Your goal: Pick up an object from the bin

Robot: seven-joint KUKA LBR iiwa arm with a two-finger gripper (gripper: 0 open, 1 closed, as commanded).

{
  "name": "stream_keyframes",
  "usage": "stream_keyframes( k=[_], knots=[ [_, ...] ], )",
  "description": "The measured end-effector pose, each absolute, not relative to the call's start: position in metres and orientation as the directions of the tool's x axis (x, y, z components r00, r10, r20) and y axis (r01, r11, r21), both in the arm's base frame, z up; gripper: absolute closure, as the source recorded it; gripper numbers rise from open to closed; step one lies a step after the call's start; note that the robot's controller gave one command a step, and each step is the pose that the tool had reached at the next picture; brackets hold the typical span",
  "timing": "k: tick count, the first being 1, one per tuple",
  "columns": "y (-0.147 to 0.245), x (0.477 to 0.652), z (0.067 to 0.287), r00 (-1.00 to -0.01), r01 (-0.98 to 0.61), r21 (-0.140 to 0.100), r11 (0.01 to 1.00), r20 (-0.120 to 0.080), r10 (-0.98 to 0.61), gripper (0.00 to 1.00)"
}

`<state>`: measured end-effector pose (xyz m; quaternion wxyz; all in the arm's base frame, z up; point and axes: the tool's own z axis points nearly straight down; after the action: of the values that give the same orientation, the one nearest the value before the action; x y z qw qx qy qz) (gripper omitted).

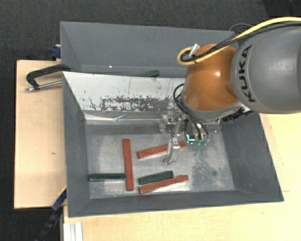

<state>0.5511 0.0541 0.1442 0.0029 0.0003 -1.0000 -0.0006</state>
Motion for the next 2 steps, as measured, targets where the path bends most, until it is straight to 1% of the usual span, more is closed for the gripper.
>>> stream_keyframes(
  k=[1, 2],
  knots=[
    [0.054, 0.553, 0.148, -1.000, 0.000, 0.002, 1.000, -0.002, 0.000, 0.00],
    [0.051, 0.561, 0.085, -0.996, -0.092, 0.001, 0.996, -0.006, -0.092, 0.00]
  ],
)
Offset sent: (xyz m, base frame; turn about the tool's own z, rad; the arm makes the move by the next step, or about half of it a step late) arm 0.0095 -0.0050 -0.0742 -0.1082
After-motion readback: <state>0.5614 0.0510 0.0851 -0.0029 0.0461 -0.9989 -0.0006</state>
